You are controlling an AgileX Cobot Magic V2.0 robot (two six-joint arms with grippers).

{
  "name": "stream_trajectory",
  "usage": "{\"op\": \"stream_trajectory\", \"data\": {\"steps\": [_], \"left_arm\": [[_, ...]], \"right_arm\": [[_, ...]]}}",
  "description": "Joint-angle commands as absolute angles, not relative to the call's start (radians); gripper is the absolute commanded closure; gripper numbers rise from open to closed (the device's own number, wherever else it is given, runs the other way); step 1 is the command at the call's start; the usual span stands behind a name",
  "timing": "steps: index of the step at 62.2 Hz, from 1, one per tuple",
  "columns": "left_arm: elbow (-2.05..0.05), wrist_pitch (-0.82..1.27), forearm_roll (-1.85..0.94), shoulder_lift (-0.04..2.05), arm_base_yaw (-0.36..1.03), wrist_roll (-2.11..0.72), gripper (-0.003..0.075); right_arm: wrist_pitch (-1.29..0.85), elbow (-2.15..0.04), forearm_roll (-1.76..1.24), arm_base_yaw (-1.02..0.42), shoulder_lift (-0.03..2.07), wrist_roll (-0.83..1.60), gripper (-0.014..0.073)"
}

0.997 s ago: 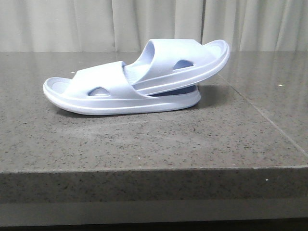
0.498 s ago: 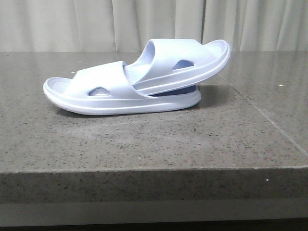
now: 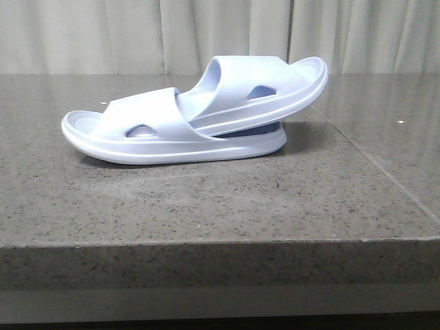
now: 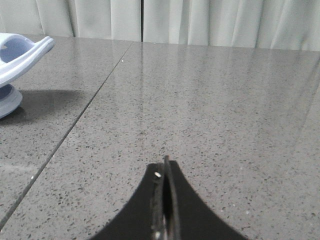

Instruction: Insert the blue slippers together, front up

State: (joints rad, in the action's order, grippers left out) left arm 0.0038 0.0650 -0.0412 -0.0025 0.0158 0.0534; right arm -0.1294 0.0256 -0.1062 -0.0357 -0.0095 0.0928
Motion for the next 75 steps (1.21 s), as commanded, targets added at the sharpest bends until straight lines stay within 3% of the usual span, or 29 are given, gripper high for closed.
{"op": "stream_trajectory", "data": {"steps": [1,75], "left_arm": [[0.009,-0.020,-0.041,-0.019,0.019,0.066,0.0741],[0.009,-0.020,-0.041,-0.019,0.019,0.066,0.0741]], "right_arm": [[-0.032,0.021,-0.101,-0.029,-0.027,0.097,0.0712],[0.045,0.021,-0.164,-0.021,-0.027,0.097,0.0712]]}}
